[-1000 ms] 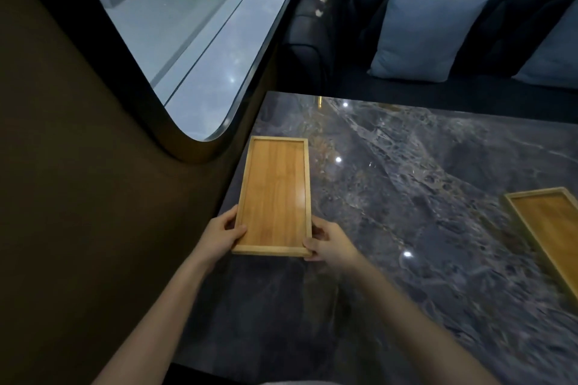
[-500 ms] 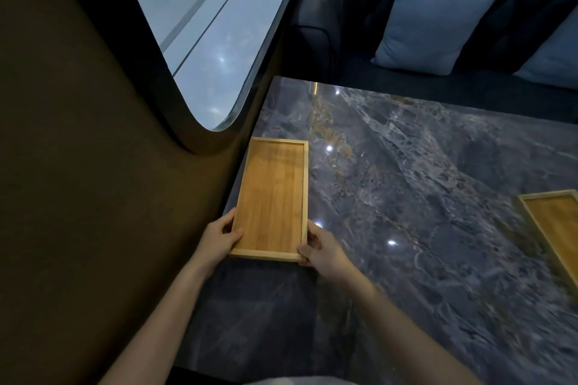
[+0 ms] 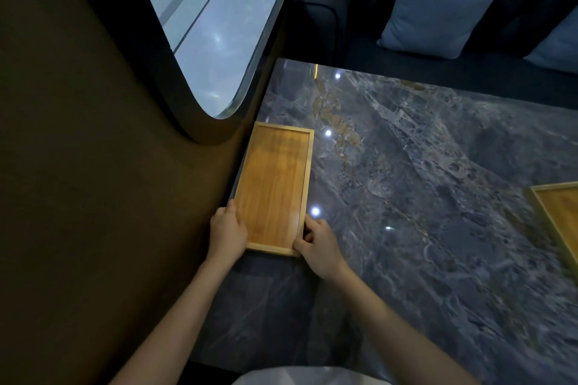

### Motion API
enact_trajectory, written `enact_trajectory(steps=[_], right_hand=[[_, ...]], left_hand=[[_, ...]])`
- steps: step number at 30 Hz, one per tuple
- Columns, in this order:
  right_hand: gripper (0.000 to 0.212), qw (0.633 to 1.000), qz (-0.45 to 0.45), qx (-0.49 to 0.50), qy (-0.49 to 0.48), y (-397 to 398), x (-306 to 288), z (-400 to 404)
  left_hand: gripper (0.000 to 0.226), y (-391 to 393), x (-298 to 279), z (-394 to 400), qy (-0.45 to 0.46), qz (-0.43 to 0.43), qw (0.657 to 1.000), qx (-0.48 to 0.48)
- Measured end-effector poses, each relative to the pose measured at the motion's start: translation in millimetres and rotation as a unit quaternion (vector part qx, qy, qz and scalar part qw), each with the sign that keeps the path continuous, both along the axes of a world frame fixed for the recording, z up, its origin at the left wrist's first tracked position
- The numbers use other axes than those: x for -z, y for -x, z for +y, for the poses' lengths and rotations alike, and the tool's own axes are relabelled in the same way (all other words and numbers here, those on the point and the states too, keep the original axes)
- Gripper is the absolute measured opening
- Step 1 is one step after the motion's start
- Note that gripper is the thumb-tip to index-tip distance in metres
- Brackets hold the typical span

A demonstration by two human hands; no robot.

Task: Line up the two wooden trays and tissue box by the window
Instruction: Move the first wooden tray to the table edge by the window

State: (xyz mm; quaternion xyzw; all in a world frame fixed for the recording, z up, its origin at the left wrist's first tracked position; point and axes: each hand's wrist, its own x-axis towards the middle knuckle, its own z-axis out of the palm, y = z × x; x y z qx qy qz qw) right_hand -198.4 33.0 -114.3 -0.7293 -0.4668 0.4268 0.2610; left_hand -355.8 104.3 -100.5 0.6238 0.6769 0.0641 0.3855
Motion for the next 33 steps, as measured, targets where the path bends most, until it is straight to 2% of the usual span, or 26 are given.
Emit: enact_trajectory(steps=[10,20,28,33], right_hand=[[0.019,0.999,-0.038,0.01,0.001,5.3,6.0,-0.1],[0.019,0.998,-0.063,0.02,-0.017,23.8,12.2,-0.7],[0.007,0.997,-0.071,0.027,-0.025,24.8,10.5,0.1],[0.011,0.996,-0.078,0.031,-0.012,27.0,9.3,1.0]], left_hand=[[0.062,-9.7,10.8,-18.7,-0.042,0.055,0.997,0.025],[0.059,-1.5,18.7,-26.9,-0.097,0.126,0.985,0.068],[0.058,-1.1,20.0,-28.4,-0.106,0.152,0.978,0.091],[0.057,-3.1,19.0,-30.0,-0.099,0.183,0.972,0.105]])
